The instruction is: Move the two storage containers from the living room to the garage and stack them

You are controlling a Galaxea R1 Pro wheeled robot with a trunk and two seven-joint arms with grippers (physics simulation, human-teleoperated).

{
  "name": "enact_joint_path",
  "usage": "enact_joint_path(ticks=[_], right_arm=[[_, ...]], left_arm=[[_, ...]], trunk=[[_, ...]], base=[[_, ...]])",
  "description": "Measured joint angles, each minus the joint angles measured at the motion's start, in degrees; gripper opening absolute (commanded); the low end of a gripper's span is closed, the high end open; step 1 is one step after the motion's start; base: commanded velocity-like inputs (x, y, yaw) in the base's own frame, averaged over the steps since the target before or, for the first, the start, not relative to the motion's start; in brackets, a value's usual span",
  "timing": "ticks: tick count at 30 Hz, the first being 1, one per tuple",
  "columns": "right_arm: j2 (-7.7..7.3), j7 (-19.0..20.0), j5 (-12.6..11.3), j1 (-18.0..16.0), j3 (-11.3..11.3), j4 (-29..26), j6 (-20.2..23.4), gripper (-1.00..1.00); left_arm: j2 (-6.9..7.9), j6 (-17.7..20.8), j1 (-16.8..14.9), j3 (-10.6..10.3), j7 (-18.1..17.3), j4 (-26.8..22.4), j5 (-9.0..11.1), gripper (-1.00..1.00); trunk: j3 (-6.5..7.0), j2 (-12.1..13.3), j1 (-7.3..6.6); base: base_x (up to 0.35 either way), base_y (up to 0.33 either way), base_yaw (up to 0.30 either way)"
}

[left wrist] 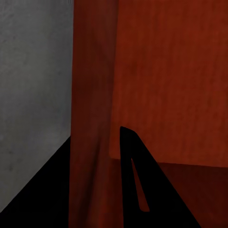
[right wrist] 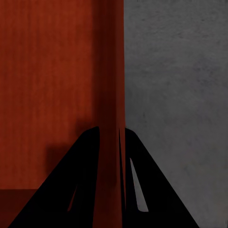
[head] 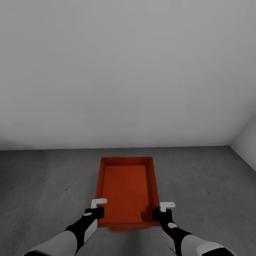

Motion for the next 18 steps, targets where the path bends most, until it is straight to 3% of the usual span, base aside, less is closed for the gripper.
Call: enact_joint_path(ticks=[18], right_arm=[[0.01,0.0,0.0,0.0,0.0,0.0,-0.1,-1.00]], left_arm=[[0.01,0.0,0.0,0.0,0.0,-0.1,0.0,-1.00]], trunk=[[-0.05,0.0,0.00]], base=[[0.224,0.000,0.003]])
